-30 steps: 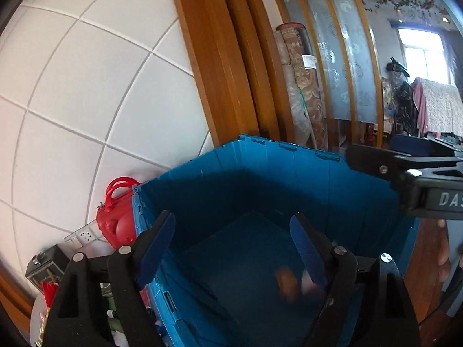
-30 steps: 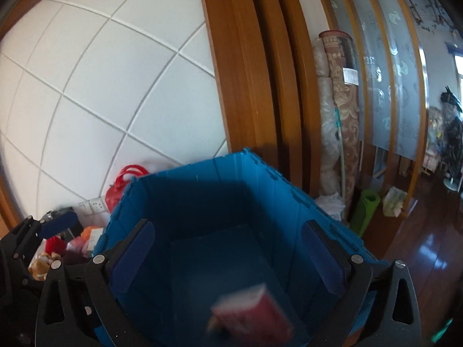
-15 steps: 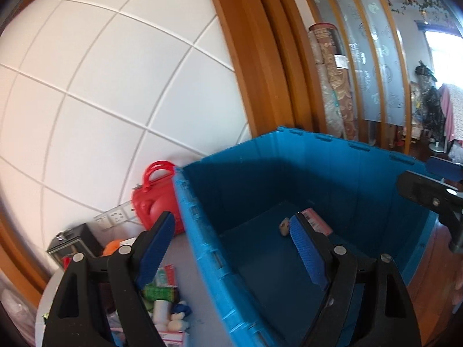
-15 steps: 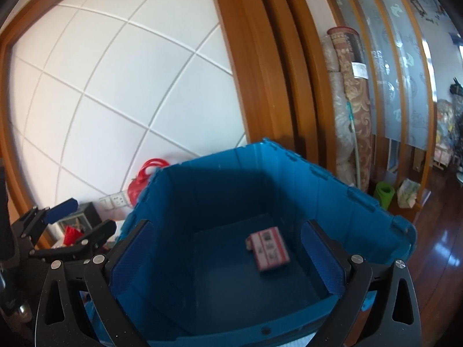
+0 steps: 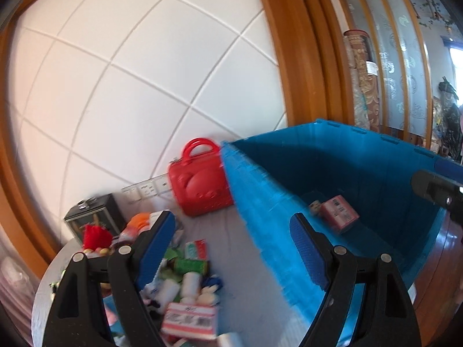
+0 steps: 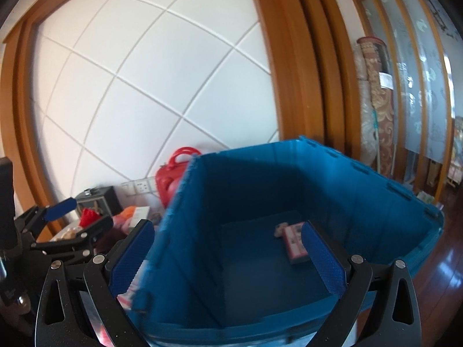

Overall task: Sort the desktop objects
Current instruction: 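Return to the pile and grasp the pink pig plush with the right tool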

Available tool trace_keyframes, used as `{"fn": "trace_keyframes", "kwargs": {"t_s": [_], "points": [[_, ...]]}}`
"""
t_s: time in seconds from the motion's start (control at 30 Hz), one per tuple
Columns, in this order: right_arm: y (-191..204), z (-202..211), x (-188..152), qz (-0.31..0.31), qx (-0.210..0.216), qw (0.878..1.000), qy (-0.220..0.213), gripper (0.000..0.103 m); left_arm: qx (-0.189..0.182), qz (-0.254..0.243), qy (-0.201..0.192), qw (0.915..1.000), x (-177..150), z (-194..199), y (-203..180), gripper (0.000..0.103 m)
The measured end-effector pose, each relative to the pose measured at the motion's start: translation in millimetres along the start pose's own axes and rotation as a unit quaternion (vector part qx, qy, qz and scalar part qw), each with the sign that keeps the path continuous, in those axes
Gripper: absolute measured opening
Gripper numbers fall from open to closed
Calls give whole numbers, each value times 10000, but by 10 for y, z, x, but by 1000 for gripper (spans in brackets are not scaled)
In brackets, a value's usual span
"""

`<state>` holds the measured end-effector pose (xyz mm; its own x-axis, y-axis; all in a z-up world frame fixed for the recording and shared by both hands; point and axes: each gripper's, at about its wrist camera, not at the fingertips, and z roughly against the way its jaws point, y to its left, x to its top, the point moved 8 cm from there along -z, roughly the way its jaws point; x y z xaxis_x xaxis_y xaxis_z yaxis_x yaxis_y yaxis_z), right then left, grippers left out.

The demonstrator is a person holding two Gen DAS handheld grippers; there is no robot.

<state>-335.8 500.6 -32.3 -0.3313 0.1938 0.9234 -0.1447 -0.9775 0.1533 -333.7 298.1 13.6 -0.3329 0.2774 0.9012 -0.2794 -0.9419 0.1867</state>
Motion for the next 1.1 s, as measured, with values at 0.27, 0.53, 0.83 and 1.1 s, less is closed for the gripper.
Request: {"fn": "trace_keyframes", "kwargs": {"t_s": [0.27,0.53,0.83,1.1], "points": [[960,-117,-241,136,340,9991,197,103,389,213,59,9990,-577,379,1117,82],[2277,-187,-661,708,1232,9890,409,103,946,219,420,9944,-1311,744,2189,82],[3735,-594,-1570,2558,2572,9264,1007,103,1651,847,896,9785,-1981,972,3068,82],[4455,-1234,-2255,4760,3139,8129,1184,103,2320,1607,1332,9501,-2446,1044,3515,82]]}}
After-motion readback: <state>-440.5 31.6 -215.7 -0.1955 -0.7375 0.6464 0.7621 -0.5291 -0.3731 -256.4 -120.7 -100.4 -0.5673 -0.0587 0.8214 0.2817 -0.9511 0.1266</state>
